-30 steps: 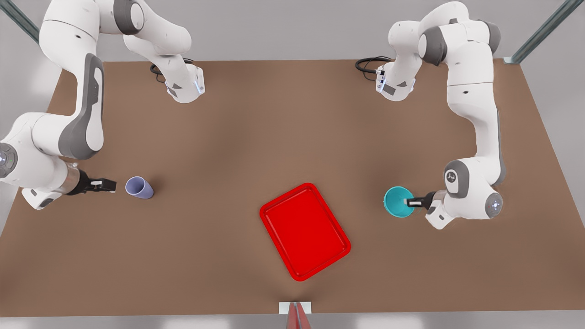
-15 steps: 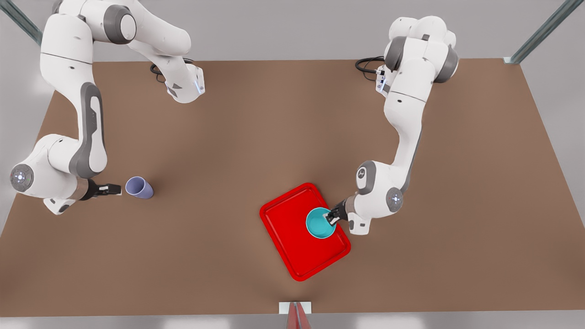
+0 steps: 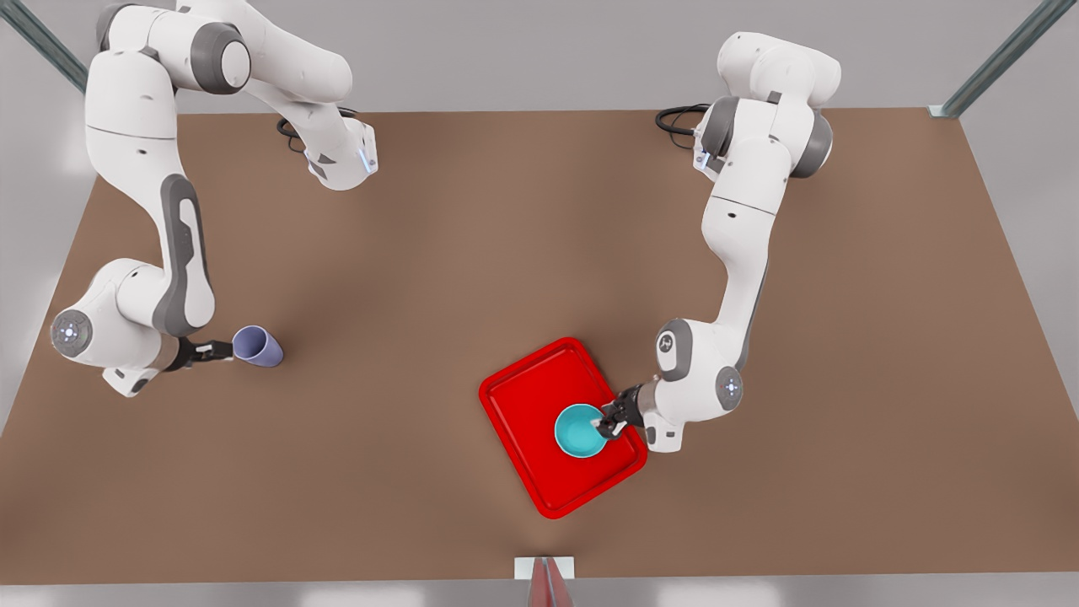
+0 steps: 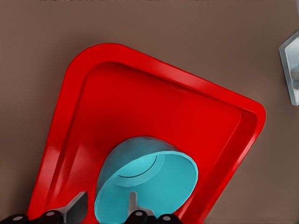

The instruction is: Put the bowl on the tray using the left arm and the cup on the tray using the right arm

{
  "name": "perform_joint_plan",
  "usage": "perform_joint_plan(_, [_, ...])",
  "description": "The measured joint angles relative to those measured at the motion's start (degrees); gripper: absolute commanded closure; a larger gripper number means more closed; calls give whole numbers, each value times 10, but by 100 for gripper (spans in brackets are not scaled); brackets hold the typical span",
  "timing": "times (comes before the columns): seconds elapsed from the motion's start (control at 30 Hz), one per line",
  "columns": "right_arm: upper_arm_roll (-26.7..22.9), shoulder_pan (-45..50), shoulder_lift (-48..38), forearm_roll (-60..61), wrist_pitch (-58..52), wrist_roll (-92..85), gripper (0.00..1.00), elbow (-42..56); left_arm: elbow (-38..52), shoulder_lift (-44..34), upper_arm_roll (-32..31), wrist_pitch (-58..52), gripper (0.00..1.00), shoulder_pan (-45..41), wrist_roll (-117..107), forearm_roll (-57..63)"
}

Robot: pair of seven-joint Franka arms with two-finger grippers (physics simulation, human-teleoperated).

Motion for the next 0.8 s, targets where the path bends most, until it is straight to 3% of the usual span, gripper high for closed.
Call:
perform_joint_plan(0.1, [0, 1, 1, 1, 16, 0, 2, -12, 1, -17, 5, -25, 0, 0, -2, 15])
perform_joint_plan(0.2, [0, 1, -5, 1, 17, -8, 2, -25, 1, -101, 22, -163, 0, 0, 24, 101])
perform_joint_plan(0.3, [0, 0, -21, 1, 19, -9, 2, -52, -1, -181, 161, -364, 0, 2, 268, 183])
perform_joint_plan(0.33, [0, -1, -21, 2, 22, -9, 2, -61, -2, -207, 171, -399, 0, 1, 300, 208])
perform_joint_plan(0.37, [0, -1, -20, 2, 27, -9, 10, -64, -7, -246, 147, -405, 0, 6, 298, 241])
perform_joint_plan(0.43, [0, -2, -18, 6, 43, -8, 16, -79, -35, -335, 2, -419, 0, 128, 302, 319])
perform_joint_plan(0.47, [1, -1, -18, 6, 48, -8, 17, -82, -70, -388, -22, -419, 0, 164, 351, 354])
perform_joint_plan(0.6, [0, 0, -11, 8, 61, -8, 30, -84, -138, -496, -23, -417, 0, 191, 382, 444])
perform_joint_plan(0.7, [0, 2, -11, 9, 69, -8, 62, -88, -137, -481, -20, -419, 0, 186, 380, 477])
perform_joint_plan(0.73, [1, 2, -11, 9, 69, -6, 67, -87, -135, -470, -20, -419, 0, 188, 382, 482])
perform_joint_plan(0.8, [3, 1, -16, 9, 61, -3, 67, -87, -134, -457, -21, -418, 0, 187, 384, 488])
